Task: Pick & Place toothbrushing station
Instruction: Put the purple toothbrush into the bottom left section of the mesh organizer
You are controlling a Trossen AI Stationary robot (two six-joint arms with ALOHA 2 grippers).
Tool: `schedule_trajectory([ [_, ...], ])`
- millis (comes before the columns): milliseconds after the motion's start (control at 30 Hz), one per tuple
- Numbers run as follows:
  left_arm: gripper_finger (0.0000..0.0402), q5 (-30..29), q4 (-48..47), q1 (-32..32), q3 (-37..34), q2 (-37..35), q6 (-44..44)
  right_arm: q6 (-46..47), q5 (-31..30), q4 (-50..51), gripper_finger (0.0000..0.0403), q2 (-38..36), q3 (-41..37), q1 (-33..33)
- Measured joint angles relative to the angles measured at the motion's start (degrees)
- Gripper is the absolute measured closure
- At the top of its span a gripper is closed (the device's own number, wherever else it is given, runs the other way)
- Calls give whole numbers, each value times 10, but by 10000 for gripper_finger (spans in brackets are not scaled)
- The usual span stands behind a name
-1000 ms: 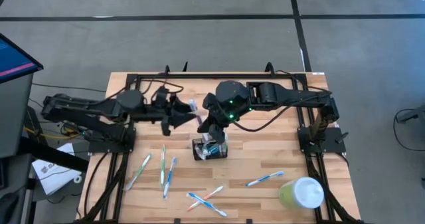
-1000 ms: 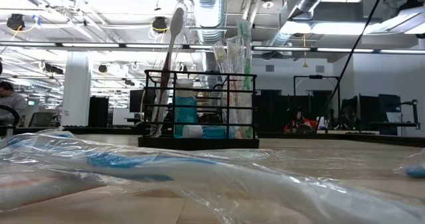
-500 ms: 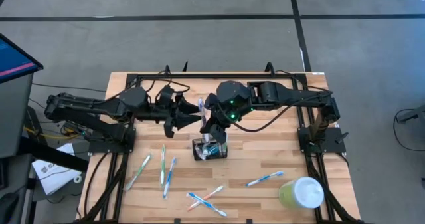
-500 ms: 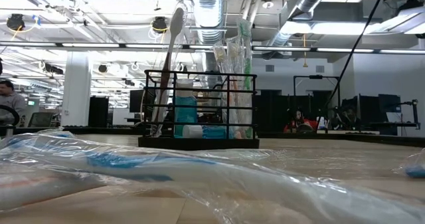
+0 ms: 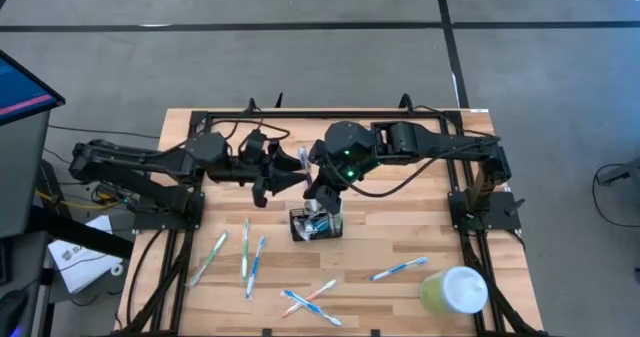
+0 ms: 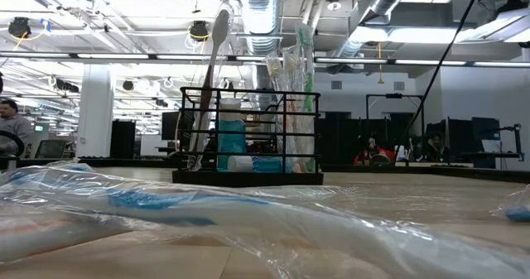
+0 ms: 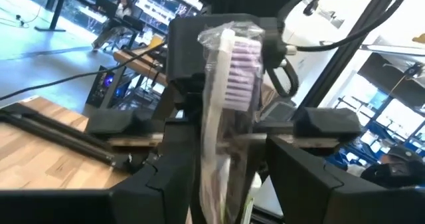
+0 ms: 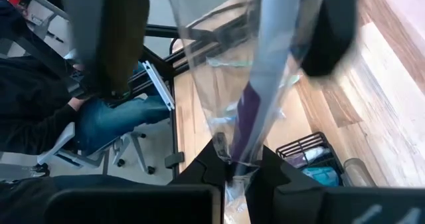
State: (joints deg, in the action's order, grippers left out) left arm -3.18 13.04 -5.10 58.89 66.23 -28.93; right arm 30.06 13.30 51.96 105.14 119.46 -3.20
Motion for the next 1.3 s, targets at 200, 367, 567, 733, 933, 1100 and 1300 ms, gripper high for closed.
schedule_trajectory([
  [200,236,1,25,1,0,30,-13,0,0,-2,383,0,0,0],
  [367,273,0,20,1,-1,18,-11,0,2,7,383,0,0,3],
  [567,316,-3,24,6,-1,7,1,0,2,9,383,-1,1,2],
  [733,387,-4,25,7,0,13,3,-11,0,11,375,-1,0,2],
  [933,395,-15,15,-14,-1,5,18,-21,32,11,320,0,0,-2],
  [1100,396,-106,-54,-53,1,-36,59,-21,30,13,236,-10,0,-17],
  [1300,397,-206,-158,-93,-2,-51,90,-21,32,17,136,-17,0,-32],
])
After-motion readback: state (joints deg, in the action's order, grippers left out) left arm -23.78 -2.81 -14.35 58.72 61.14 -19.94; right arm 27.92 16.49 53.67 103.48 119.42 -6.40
